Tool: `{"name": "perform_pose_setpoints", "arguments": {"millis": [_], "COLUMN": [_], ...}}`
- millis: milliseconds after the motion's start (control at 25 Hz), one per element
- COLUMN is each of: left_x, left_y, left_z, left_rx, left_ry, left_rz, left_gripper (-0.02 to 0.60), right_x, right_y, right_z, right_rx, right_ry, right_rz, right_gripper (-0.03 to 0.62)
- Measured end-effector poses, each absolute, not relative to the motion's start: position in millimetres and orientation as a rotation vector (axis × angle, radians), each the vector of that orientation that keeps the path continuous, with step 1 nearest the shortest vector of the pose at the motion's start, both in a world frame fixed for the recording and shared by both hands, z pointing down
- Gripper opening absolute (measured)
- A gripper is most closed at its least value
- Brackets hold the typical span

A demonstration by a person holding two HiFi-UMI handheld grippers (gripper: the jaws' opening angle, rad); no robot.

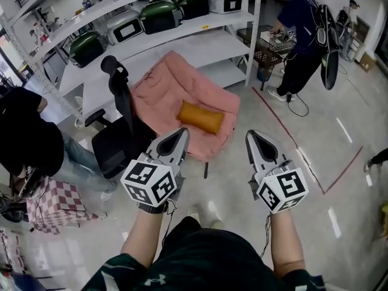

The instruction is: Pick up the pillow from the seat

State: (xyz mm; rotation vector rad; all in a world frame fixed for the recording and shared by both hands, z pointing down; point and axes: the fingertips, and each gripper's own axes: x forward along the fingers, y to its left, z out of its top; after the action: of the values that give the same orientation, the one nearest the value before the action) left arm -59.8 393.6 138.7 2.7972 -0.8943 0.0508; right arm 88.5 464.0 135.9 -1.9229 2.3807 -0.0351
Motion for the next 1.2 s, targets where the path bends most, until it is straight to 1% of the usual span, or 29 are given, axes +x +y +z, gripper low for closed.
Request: {"name": "perform_pose_setpoints", "arguments": {"millis": [480, 880, 1200], "left_x": [-50.8, -48.5, -53.4], "left_y": [338.7, 231.5, 139.8], "left_z": [150.9, 169.3, 181.0], "left_rx": [2.809, 2.809, 2.816], "left_ry": [-0.869, -0.830, -0.790], "left_rz": [0.058, 0.072, 0.098], "left_gripper": [0.006, 0.006, 0.006], "right_x": [90.2, 86.5, 67.6], "right_y": [411.4, 307.8, 215.7], "right_z": [144.2, 165.0, 179.5], "right_rx": [-1.955, -2.003, -2.019], "right_ry": [2.378, 2.371, 2.400], "right_rz": [-0.034, -0.088, -0.142], "right_gripper": [0.003, 0.003, 0.003]}}
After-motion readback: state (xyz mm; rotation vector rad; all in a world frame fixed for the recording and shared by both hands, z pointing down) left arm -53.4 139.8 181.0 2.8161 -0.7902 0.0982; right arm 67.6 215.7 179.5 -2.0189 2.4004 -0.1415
